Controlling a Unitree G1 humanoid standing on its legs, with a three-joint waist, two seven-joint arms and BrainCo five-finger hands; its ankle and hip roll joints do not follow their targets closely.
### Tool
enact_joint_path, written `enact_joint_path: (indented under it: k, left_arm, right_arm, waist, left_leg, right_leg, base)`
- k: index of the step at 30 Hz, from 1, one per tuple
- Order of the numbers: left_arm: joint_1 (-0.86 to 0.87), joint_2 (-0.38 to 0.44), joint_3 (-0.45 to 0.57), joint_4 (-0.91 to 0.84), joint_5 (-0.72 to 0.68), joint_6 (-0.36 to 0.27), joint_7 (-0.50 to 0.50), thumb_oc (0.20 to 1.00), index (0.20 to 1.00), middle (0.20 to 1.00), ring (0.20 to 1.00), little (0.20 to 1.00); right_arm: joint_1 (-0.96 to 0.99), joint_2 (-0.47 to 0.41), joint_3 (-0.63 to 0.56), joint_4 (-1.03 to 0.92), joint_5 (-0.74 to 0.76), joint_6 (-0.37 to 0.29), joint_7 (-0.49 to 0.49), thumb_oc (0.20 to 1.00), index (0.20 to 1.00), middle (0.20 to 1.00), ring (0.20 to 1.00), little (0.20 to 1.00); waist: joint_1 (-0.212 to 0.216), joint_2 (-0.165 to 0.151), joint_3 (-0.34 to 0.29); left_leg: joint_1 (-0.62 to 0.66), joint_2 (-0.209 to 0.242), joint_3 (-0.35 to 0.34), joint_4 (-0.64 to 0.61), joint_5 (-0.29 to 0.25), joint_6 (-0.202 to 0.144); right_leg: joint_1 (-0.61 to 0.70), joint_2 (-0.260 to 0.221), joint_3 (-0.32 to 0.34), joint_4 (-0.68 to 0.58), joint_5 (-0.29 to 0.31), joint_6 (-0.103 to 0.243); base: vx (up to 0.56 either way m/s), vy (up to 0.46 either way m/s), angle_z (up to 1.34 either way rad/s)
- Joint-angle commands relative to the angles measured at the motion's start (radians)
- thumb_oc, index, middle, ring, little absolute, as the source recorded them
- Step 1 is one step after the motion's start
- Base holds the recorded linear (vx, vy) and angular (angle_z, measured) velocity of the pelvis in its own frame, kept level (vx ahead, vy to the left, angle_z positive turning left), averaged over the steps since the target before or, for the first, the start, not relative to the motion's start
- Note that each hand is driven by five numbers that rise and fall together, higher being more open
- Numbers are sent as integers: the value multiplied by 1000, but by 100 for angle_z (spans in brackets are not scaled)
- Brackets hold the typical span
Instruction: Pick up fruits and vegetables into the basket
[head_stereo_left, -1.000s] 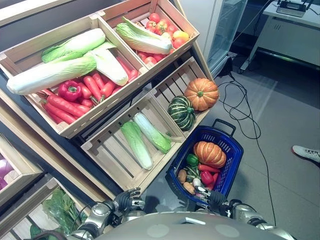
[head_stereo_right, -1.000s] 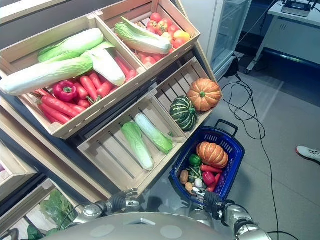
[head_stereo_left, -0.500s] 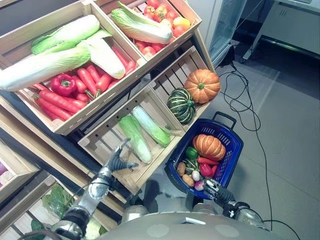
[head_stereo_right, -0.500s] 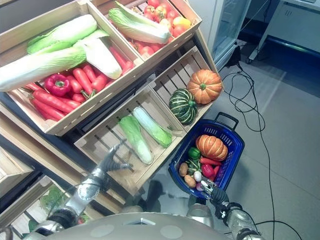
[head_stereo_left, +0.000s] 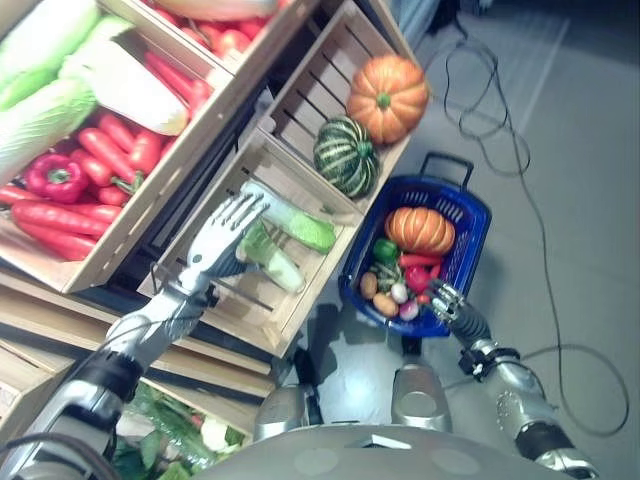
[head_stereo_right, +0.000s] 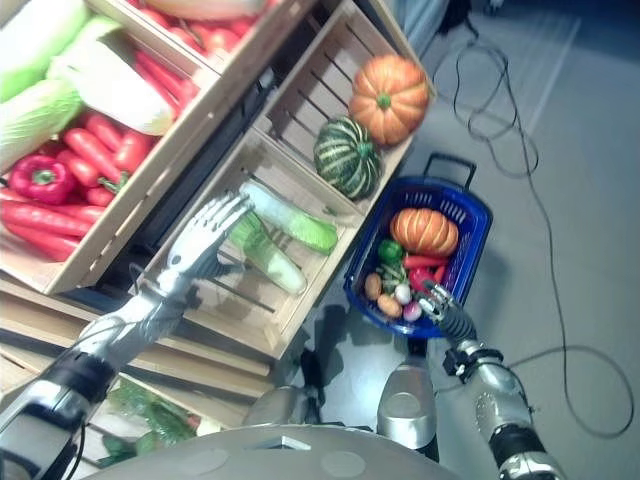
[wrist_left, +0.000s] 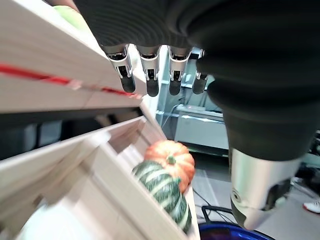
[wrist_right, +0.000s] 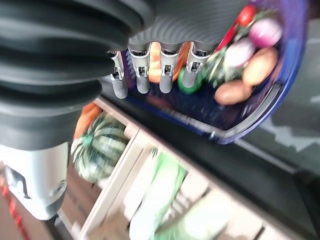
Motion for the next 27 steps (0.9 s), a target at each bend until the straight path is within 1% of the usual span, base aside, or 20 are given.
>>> enact_joint_path:
  k: [1,2,4,5,6,7,11,13,14,15,16,17,18,20,21,22,24,25,26,27]
  left_arm:
    - [-112,66,-17,37,47,112,89,1000,1000,1000,1000,1000]
    - [-147,69,-38,58,48,136,100,1000,1000,1000,1000,1000]
    - [-220,66,-83,100,66,196,80,1000,1000,1000,1000,1000]
    - [-253,64,-104,125,81,215,97,1000,1000,1000,1000,1000]
    - [-284,63,-121,143,88,233,93,1000,1000,1000,1000,1000]
    - [-329,67,-149,164,93,266,68,1000,1000,1000,1000,1000]
    - [-424,53,-204,235,103,336,8,1000,1000,1000,1000,1000]
    - [-443,44,-210,264,106,343,-3,1000,1000,1000,1000,1000]
    - [-475,38,-229,291,98,374,-39,1000,1000,1000,1000,1000]
    - [-489,27,-237,316,93,392,-47,1000,1000,1000,1000,1000]
    - [-491,26,-238,319,91,395,-47,1000,1000,1000,1000,1000]
    - [-508,15,-243,355,88,424,-52,1000,1000,1000,1000,1000]
    - [-514,12,-244,365,86,437,-62,1000,1000,1000,1000,1000]
    - [-556,-1,-261,459,60,481,-96,1000,1000,1000,1000,1000]
    - [-557,-2,-262,460,60,480,-95,1000,1000,1000,1000,1000]
    - [-580,-17,-274,524,38,509,-133,1000,1000,1000,1000,1000]
    - [-594,-31,-277,567,22,537,-168,1000,1000,1000,1000,1000]
    - [-596,-32,-277,570,19,540,-176,1000,1000,1000,1000,1000]
    - [-605,-38,-286,594,-14,555,-206,1000,1000,1000,1000,1000]
    - [-605,-38,-287,596,-22,559,-209,1000,1000,1000,1000,1000]
  right_arm:
    - [-3,-19,22,-112,-1,-39,-18,1000,1000,1000,1000,1000]
    - [-12,-31,29,-125,-2,-37,-23,1000,1000,1000,1000,1000]
    - [-34,-49,43,-144,-4,-33,-33,1000,1000,1000,1000,1000]
    - [-46,-57,50,-154,0,-31,-36,1000,1000,1000,1000,1000]
    - [-55,-63,56,-164,4,-28,-39,1000,1000,1000,1000,1000]
    - [-70,-72,65,-176,6,-27,-44,1000,1000,1000,1000,1000]
    - [-108,-88,85,-211,4,-18,-61,1000,1000,1000,1000,1000]
    - [-119,-94,91,-223,7,-15,-68,1000,1000,1000,1000,1000]
    - [-131,-104,95,-237,6,-15,-75,1000,1000,1000,1000,1000]
    - [-140,-109,99,-243,6,-15,-82,1000,1000,1000,1000,1000]
    - [-141,-109,99,-243,7,-15,-84,1000,1000,1000,1000,1000]
    - [-149,-114,102,-251,16,-13,-91,1000,1000,1000,1000,1000]
    - [-151,-115,103,-255,17,-12,-93,1000,1000,1000,1000,1000]
    - [-161,-121,106,-276,28,-11,-94,1000,1000,1000,1000,1000]
    - [-161,-121,106,-276,28,-11,-94,1000,1000,1000,1000,1000]
    - [-168,-123,108,-288,32,-6,-96,1000,1000,1000,1000,1000]
    - [-178,-121,114,-298,29,-5,-99,1000,1000,1000,1000,1000]
    - [-180,-121,115,-299,29,-6,-100,1000,1000,1000,1000,1000]
    - [-186,-123,122,-308,28,-7,-106,1000,1000,1000,1000,1000]
    - [-186,-123,123,-309,27,-7,-108,1000,1000,1000,1000,1000]
  waist:
    - [-59,-31,24]
    - [-69,-26,37]
    - [-90,-18,61]
    - [-100,-16,74]
    - [-106,-16,84]
    - [-116,-16,99]
    - [-135,-24,140]
    - [-140,-28,152]
    - [-146,-31,169]
    - [-150,-34,176]
    - [-150,-34,176]
    - [-154,-35,176]
    - [-155,-36,176]
    - [-164,-45,176]
    - [-164,-45,176]
    - [-170,-50,176]
    - [-178,-56,176]
    - [-178,-57,176]
    - [-181,-62,176]
    - [-181,-62,176]
  left_leg:
    - [-135,-19,-14,142,-60,34]
    - [-149,-19,-8,146,-57,32]
    - [-174,-21,2,151,-50,29]
    - [-189,-23,7,154,-47,28]
    - [-203,-25,12,156,-45,28]
    - [-221,-25,20,160,-42,26]
    - [-289,-24,37,194,-39,26]
    - [-312,-24,41,215,-44,25]
    - [-343,-22,46,240,-46,24]
    - [-367,-20,48,259,-47,22]
    - [-371,-19,48,262,-47,22]
    - [-399,-18,54,275,-47,21]
    - [-407,-18,56,279,-47,21]
    - [-468,-12,68,307,-45,20]
    - [-469,-12,68,308,-46,20]
    - [-505,-8,72,331,-46,18]
    - [-539,-4,79,348,-47,16]
    - [-543,-4,80,350,-47,16]
    - [-571,-1,83,369,-50,15]
    - [-575,-1,83,371,-51,15]
  right_leg:
    - [-83,-38,18,234,-193,2]
    - [-107,-38,26,247,-194,1]
    - [-152,-37,44,270,-193,3]
    - [-176,-35,54,279,-191,3]
    - [-196,-32,63,286,-191,3]
    - [-221,-28,72,292,-188,4]
    - [-300,-11,95,324,-182,1]
    - [-324,-10,99,341,-187,0]
    - [-354,-6,104,357,-185,-2]
    - [-375,-5,109,364,-182,-3]
    - [-378,-5,109,365,-182,-3]
    - [-406,-3,113,368,-176,-4]
    - [-415,-2,115,370,-175,-4]
    - [-474,7,126,385,-167,-7]
    - [-475,8,126,385,-167,-7]
    - [-507,10,132,397,-165,-9]
    - [-541,15,141,406,-162,-10]
    - [-545,15,142,407,-161,-10]
    - [-569,20,147,420,-164,-14]
    - [-572,21,148,422,-164,-14]
  base:
    - [-67,95,-24]
    - [-55,80,-17]
    - [-51,73,-21]
    - [-61,58,-28]
    - [-89,37,-27]
    - [-95,8,-25]
    - [-79,-20,-15]
    - [-55,-12,-11]
    - [-49,-16,0]
    - [-48,-16,2]
    - [0,0,0]
    - [0,0,0]
    - [-36,-2,1]
    - [-48,-22,-2]
    - [0,0,0]
    - [0,0,0]
    - [-18,0,-7]
    - [-25,-5,-5]
    - [0,0,0]
    - [64,1,-2]
